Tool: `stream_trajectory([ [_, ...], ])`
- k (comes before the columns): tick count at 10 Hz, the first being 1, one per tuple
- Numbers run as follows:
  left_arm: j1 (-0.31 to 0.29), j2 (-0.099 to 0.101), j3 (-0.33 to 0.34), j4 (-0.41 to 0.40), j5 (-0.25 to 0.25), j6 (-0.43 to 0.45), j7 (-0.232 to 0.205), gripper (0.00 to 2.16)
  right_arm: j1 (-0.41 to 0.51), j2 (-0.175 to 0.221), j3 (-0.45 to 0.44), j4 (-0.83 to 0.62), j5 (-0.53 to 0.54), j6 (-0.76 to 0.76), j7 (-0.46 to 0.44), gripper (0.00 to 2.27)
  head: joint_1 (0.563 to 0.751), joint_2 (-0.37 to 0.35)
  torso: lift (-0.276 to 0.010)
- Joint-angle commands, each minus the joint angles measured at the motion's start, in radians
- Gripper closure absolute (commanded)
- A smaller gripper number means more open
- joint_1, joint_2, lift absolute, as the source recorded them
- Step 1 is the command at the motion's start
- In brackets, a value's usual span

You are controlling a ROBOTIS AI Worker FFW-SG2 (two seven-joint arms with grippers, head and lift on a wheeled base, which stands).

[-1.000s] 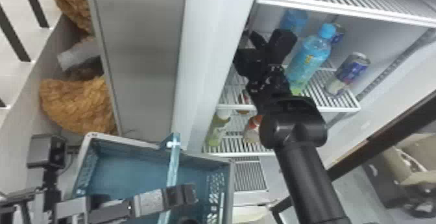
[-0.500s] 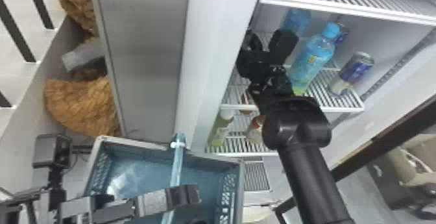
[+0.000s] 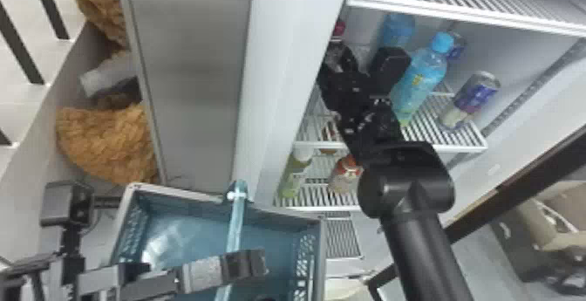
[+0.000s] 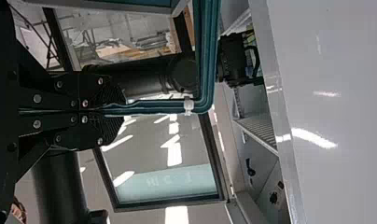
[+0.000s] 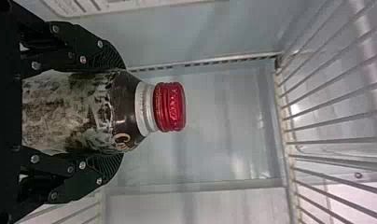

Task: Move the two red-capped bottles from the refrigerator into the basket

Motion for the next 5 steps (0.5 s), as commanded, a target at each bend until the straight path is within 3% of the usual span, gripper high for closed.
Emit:
stream_trajectory([
  [1, -0.001, 0.003, -0.001, 0.0, 0.0, 0.0, 0.0, 1.21, 0.044, -0.007, 0.0, -0.069, -0.015, 0.02, 0.0, 1.28, 0.695, -0.254, 0.0],
  [5, 0.001, 0.003, -0.001, 0.0, 0.0, 0.0, 0.0, 1.21, 0.181, -0.026, -0.012, -0.283, -0.061, 0.101, -0.003, 1.28, 0.695, -0.252, 0.0],
])
